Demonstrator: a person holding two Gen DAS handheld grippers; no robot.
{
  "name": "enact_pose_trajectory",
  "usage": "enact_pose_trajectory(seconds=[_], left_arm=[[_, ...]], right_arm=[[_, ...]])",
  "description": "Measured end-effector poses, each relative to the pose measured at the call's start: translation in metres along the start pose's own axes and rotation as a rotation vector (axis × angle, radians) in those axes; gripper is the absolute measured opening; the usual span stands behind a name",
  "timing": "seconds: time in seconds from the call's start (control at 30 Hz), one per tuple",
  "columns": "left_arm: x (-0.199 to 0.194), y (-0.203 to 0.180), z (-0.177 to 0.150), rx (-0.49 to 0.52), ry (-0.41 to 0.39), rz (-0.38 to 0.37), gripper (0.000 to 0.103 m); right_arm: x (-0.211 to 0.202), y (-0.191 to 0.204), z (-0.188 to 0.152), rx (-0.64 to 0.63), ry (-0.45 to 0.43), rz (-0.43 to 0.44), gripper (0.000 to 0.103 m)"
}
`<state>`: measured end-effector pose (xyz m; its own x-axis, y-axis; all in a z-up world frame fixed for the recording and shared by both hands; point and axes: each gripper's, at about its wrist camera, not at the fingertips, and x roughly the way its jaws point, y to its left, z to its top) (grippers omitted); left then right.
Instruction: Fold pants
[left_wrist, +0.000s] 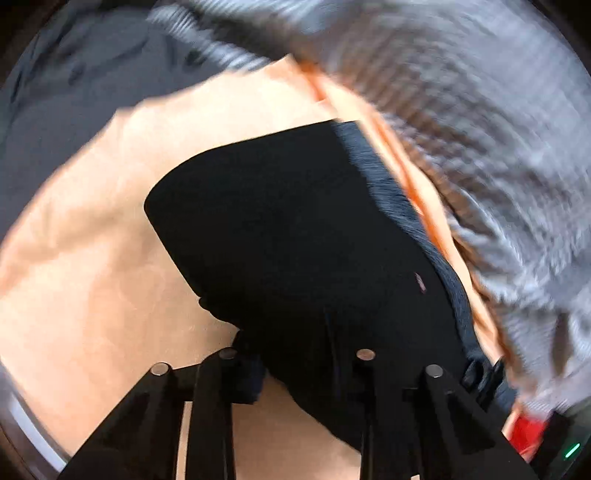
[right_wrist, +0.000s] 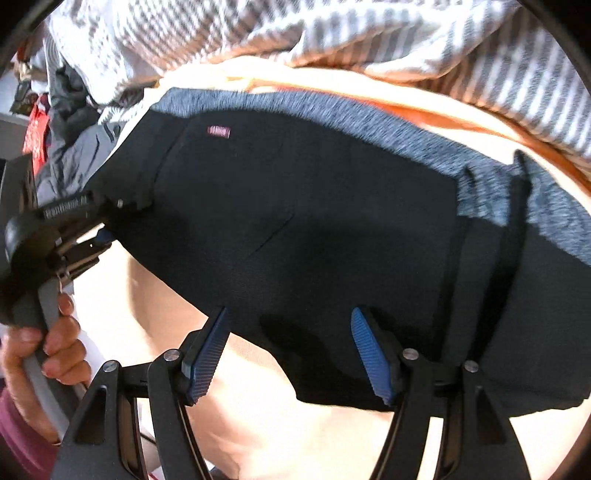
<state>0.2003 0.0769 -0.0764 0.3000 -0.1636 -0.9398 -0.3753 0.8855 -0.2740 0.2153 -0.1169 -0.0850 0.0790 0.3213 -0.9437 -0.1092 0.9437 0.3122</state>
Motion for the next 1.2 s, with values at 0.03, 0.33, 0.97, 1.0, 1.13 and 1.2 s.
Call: enact_pose_trajectory(seconds=[0.03,0.33,0.97,1.0,1.13,1.2], left_arm=[[-0.006,-0.01,-0.003,0.057,-0.024,0.028,0.027],[-0.039,-0.07,-0.031,0.405,-0.175,0.17,0.026],[-0.045,-0.087,-0.044,0.558,-0.231,0.156,0.026],[-0.045,-0.086,-0.044,0.556,-0.23,0.154,0.026],[-0.043,-0.081,-0.042,0.543,-0.213,0.151,0.026],[-0.046,-0.084,-0.043,0.55,-0.213,0.134,0.026]], right_arm=[[-0.005,-0.002,0.001,0.004,-0.004,0.0,0.072],[-0.073,0.001,0.063,0.009,-0.032,0.072,0.074],[0.034,0.199,0.19,-0.38,0.461,-0.009,0.088],[0.042,0.201,0.188,-0.388,0.486,-0.013,0.088],[0.052,0.195,0.184,-0.356,0.514,0.018,0.027],[0.043,0.186,0.185,-0.346,0.475,0.019,0.019]])
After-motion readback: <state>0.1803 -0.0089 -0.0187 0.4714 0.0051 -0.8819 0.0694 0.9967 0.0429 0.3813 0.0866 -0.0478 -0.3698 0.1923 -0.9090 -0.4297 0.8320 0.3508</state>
